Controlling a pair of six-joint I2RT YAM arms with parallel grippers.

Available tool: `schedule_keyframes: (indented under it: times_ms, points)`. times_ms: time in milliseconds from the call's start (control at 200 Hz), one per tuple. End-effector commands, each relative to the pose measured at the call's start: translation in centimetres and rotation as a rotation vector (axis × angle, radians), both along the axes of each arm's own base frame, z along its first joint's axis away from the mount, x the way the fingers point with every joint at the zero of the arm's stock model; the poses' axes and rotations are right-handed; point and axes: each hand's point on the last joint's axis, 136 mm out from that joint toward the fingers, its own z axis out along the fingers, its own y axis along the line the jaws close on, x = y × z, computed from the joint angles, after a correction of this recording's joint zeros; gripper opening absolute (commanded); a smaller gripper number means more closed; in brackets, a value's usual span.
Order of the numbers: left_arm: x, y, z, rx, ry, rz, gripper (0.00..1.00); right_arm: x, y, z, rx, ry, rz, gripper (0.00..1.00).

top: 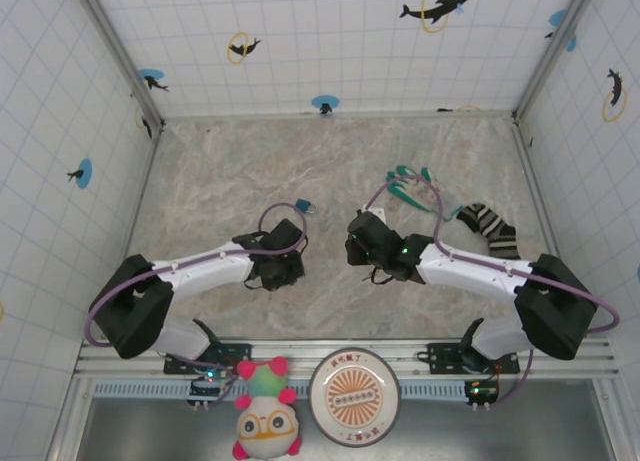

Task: Unlock with the key

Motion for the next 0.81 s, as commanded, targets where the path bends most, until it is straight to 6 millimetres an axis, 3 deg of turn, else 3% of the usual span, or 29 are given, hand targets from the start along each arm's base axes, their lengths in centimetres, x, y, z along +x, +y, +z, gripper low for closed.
schedule_keyframes:
  times_ms: [0, 175, 380, 571, 801]
  points:
    - [0.4, -0.2, 1.0, 0.030, -0.024, -0.045, 0.00, 0.0, -0.6, 0.3, -0.018, -0.020, -0.020, 0.49]
    - [2.1, -1.4, 4.6, 0.025, -0.114, -0.135, 0.00, 0.4, -1.4, 1.6, -0.014, -0.048, -0.028, 0.49]
    - [4.0, -2.6, 9.2, 0.038, -0.214, -0.247, 0.00, 0.9, -2.3, 4.5, 0.083, -0.126, -0.013, 0.49]
    - [4.6, -4.9, 12.2, -0.040, -0.261, -0.330, 0.00, 0.9, -2.4, 7.7, 0.187, -0.235, 0.053, 0.48]
    - [4.2, -8.4, 16.1, -0.214, -0.306, -0.455, 0.00, -1.0, -1.1, 11.5, 0.359, -0.368, 0.227, 0.47]
